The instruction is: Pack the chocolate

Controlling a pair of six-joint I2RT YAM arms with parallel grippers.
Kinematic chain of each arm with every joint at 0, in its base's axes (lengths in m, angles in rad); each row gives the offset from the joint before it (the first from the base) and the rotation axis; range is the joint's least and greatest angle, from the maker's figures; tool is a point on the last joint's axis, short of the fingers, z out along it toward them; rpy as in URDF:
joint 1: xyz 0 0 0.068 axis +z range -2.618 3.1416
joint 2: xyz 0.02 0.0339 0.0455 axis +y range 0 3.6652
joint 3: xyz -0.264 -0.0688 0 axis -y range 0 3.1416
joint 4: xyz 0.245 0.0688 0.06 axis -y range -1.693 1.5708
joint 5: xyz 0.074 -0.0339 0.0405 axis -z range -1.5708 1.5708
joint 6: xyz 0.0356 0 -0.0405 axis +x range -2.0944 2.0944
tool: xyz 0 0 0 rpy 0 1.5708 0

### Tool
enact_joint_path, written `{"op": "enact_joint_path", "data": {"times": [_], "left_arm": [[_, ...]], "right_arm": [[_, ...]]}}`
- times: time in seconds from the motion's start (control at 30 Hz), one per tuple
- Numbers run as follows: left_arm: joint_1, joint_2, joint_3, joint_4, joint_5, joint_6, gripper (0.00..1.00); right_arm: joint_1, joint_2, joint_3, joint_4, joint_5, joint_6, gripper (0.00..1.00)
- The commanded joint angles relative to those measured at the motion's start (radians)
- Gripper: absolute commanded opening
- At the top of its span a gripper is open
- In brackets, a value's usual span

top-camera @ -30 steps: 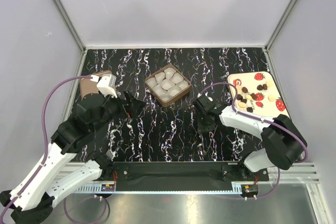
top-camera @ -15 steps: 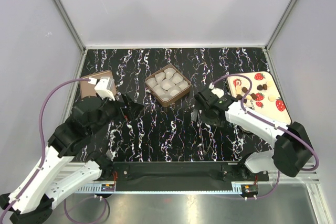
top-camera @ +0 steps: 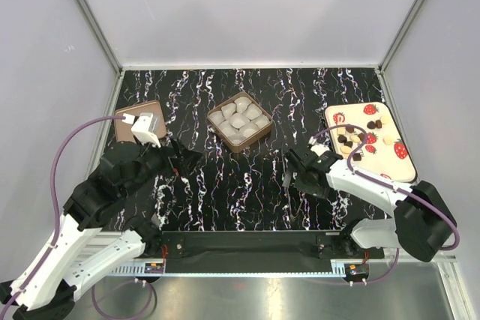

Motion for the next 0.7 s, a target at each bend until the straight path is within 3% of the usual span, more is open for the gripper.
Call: {"op": "enact_joint_path", "data": {"times": [0.0, 0.1, 0.33, 0.67], "left_arm": [[0.001, -0.016, -0.003, 0.023, 0.005, 0.025, 0.99], [0.001, -0.019, -0.003, 0.027, 0.005, 0.031, 0.99], [0.001, -0.009, 0.022, 0.022, 0.007, 0.04, 0.99], [0.001, -0.013, 0.016, 0.0, -0.01, 0.054, 0.99]], "right_arm": [[0.009, 0.007, -0.022, 0.118, 0.015, -0.027, 1.0], [0.009, 0.029, -0.03, 0.188, -0.022, -0.081, 1.0], [0.009, 0.033, 0.014, 0.162, 0.032, -0.104, 1.0], [0.007, 0.044, -0.021, 0.23, 0.02, -0.044, 1.0]]}}
